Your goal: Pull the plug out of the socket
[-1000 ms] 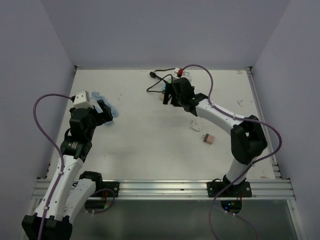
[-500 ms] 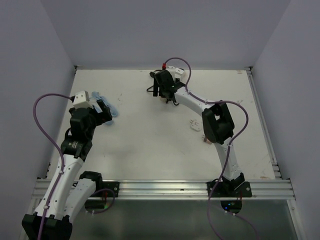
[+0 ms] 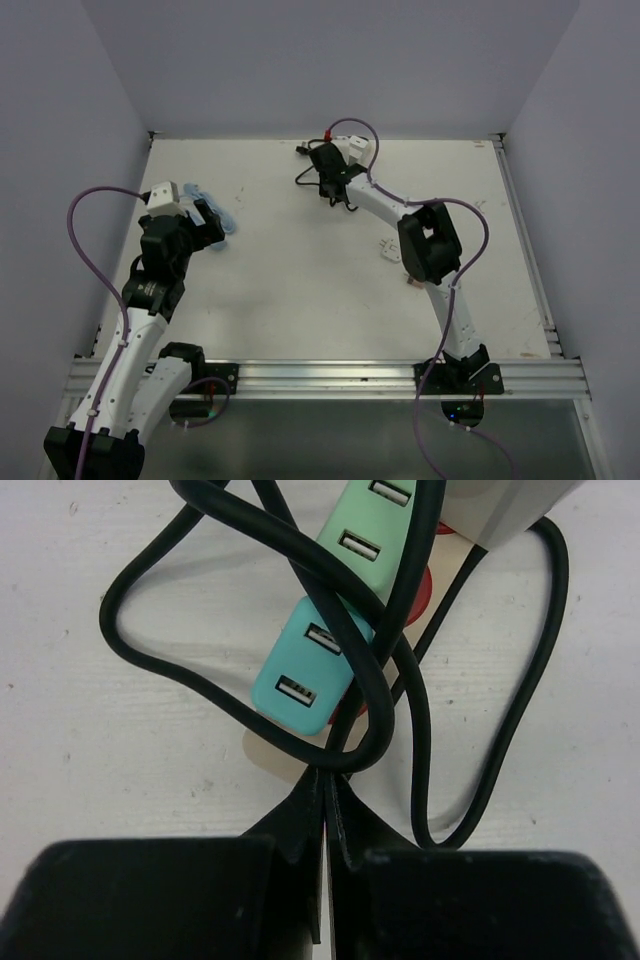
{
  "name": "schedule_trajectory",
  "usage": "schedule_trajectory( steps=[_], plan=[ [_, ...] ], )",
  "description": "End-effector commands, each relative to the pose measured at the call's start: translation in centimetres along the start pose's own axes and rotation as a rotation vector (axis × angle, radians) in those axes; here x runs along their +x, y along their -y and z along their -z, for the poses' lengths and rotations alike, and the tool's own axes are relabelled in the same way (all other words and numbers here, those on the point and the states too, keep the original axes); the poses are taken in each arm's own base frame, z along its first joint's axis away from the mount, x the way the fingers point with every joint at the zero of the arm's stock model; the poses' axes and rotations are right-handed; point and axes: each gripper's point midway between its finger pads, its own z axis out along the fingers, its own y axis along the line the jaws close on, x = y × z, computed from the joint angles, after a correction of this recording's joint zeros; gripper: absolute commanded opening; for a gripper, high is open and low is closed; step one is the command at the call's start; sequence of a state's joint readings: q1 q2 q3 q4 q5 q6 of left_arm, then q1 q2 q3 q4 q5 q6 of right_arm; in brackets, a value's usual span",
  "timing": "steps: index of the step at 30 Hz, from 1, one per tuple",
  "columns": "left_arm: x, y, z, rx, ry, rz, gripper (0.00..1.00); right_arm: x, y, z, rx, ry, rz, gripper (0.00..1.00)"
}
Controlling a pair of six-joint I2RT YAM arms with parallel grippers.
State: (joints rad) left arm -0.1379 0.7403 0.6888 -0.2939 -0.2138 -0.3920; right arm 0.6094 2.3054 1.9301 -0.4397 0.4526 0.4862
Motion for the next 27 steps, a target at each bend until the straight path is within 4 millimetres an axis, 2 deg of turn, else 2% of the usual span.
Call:
schedule_trajectory(
  steps=[1,3,4,7,8,10,11,12,15,18,19,20,22,23,25,27],
  plan=[
    [-0.7,0.1,-0.1,-0.003,0.027,-0.008,0.99,-3.8,-0.6,2.5,-0.052,0.083,-0.054,0.00],
    [-0.7,0.1,-0.1,-0.002,0.025,-0.008,0.99,-3.7,-0.9,3.2,-0.095,0.087,-0.055,0.00],
    [-0.7,0.1,-0.1,0.000,0.026,-0.008,0.99,-4.7,-1.1,4.4,-0.122,0.103,-0.060,0.00],
    [-0.6,0.1,-0.1,-0.002,0.024,-0.008,0.99,-4.7,-2.1,6.1,-0.218,0.096,-0.022,0.00],
    [-0.7,0.1,-0.1,-0.002,0.025,-0.008,0.99,-5.3,-2.2,7.4,-0.249,0.109,-0.009,0.00],
    [-0.6,0.1,-0.1,-0.001,0.023,-0.007,0.99,-5.9,-2.7,8.8,-0.313,0.136,0.038,0.00],
    [-0.6,0.1,-0.1,-0.001,0.023,-0.007,0.99,-5.0,-3.0,9.2,-0.362,0.118,0.067,0.00],
    [-0.5,0.1,-0.1,-0.001,0.022,-0.009,0.99,-6.2,-3.2,10.8,-0.399,0.159,0.097,0.00],
    [-0.6,0.1,-0.1,0.000,0.021,-0.009,0.99,-6.0,-2.7,12.3,-0.426,0.161,0.118,0.00],
    [-0.5,0.2,-0.2,0.004,0.018,-0.008,0.99,-5.6,-0.9,11.9,-0.342,0.167,0.081,0.01],
    [-0.3,0.2,-0.2,0.006,0.015,-0.007,0.99,-5.6,-0.5,11.7,-0.315,0.171,0.074,0.08],
    [-0.3,0.2,-0.2,0.005,0.013,-0.009,0.99,-5.8,0.0,11.4,-0.289,0.176,0.063,0.26],
    [-0.2,0.2,-0.2,0.006,0.011,-0.007,0.99,-5.2,0.6,10.0,-0.245,0.149,0.035,0.37],
    [-0.2,0.2,-0.2,0.004,0.010,-0.008,0.99,-5.7,1.1,9.3,-0.238,0.146,0.010,0.42],
    [-0.2,0.2,-0.3,0.005,0.007,-0.008,0.99,-5.0,0.9,7.7,-0.253,0.110,-0.047,0.45],
    [-0.2,0.2,-0.3,0.002,0.008,-0.008,0.99,-5.6,1.3,6.6,-0.252,0.110,-0.104,0.45]
  ],
)
